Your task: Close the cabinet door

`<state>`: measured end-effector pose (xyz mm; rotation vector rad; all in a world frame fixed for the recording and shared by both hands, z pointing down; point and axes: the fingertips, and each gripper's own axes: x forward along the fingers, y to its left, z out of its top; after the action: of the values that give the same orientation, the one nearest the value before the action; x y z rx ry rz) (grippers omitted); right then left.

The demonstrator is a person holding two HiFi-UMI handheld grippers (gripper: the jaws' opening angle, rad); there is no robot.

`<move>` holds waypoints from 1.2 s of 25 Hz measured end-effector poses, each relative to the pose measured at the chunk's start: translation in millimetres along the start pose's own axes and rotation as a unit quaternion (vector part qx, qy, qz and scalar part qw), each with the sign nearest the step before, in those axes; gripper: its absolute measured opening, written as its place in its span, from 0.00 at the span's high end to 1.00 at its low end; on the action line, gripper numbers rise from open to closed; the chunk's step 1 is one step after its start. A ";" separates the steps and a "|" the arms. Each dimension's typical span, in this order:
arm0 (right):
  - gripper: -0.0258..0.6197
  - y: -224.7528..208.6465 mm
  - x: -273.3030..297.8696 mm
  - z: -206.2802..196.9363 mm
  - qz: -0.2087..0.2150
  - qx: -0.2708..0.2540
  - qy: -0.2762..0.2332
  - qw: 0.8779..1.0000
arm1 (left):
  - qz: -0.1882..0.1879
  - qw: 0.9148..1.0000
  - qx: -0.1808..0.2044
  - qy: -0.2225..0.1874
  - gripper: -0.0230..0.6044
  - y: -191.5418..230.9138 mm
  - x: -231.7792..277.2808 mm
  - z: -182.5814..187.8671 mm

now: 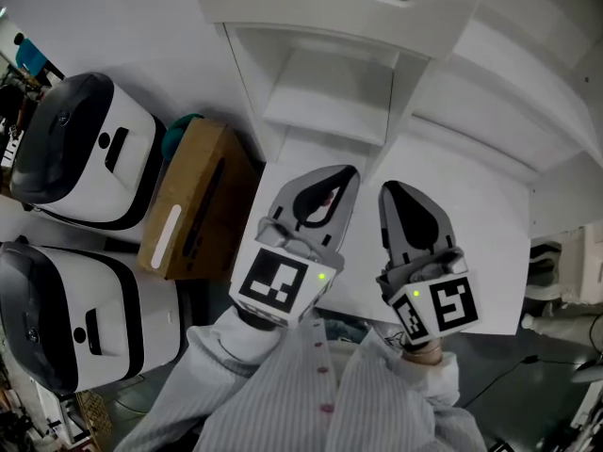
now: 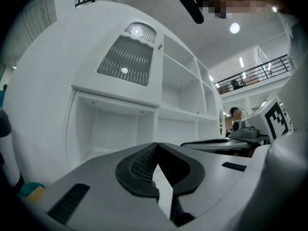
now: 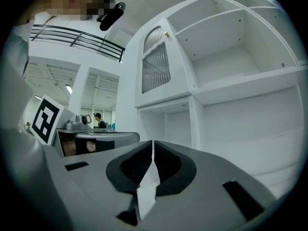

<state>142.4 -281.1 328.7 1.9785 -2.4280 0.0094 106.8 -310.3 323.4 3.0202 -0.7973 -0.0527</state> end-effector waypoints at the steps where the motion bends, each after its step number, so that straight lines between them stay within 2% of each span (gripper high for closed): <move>1: 0.93 0.7 0.4 -0.3 0.000 -0.002 0.001 1.000 | -0.001 1.000 0.002 -0.002 0.95 0.0 0.1 0.9; 14: 0.93 1.3 -2.6 1.4 -0.016 -0.010 0.005 1.000 | -0.021 1.000 0.008 0.004 0.95 -4.2 1.1 1.0; 21: 0.94 -3.2 -11.4 3.6 -0.028 -0.015 0.006 0.999 | -0.051 0.998 0.042 0.011 0.95 -9.4 9.4 6.4; 30: 0.94 -12.7 -31.0 10.3 -0.052 -0.025 -0.002 0.998 | -0.092 0.995 0.005 0.027 0.95 -21.4 9.4 -8.9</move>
<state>161.0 -253.4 318.1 2.0821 -2.3017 -0.0557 125.9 -296.3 331.5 3.0808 -0.5139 0.0301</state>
